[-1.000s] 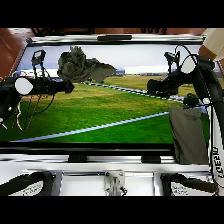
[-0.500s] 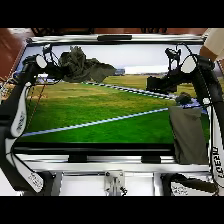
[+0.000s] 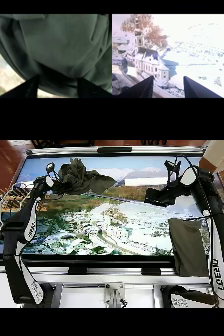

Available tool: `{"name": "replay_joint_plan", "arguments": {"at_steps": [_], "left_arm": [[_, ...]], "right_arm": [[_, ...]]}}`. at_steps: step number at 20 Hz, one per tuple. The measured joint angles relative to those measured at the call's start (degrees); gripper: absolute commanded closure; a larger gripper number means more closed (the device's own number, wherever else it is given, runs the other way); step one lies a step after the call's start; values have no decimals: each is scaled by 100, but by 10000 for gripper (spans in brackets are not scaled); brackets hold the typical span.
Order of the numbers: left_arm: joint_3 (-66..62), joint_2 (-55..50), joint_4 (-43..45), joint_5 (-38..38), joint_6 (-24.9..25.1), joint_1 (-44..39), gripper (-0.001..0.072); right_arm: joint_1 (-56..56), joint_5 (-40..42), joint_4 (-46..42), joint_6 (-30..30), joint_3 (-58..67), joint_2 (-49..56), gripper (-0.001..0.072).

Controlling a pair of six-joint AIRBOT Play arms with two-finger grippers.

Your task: Fold the shirts.

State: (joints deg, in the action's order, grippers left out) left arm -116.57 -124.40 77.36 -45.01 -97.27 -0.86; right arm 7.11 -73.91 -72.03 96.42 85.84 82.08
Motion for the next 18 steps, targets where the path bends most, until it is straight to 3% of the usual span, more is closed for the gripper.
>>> {"name": "replay_joint_plan", "arguments": {"at_steps": [1, 2, 4, 12, 18], "left_arm": [[0, -35, -31, 55, -26, 0, 270], [2, -70, -83, 70, -50, 0, 339], [-2, -96, -227, 131, -74, 0, 676], [-2, 271, -551, -343, 66, -85, 681], [-7, 2072, -575, -374, 713, -424, 681]], "right_arm": [[0, 0, 7, 4, 0, 0, 217], [0, 0, 9, 24, 0, 0, 217], [0, 0, 11, 33, 0, 0, 217], [0, -164, 13, 50, 0, 0, 221], [-11, -1325, -496, -219, -2, -258, 222]]}}
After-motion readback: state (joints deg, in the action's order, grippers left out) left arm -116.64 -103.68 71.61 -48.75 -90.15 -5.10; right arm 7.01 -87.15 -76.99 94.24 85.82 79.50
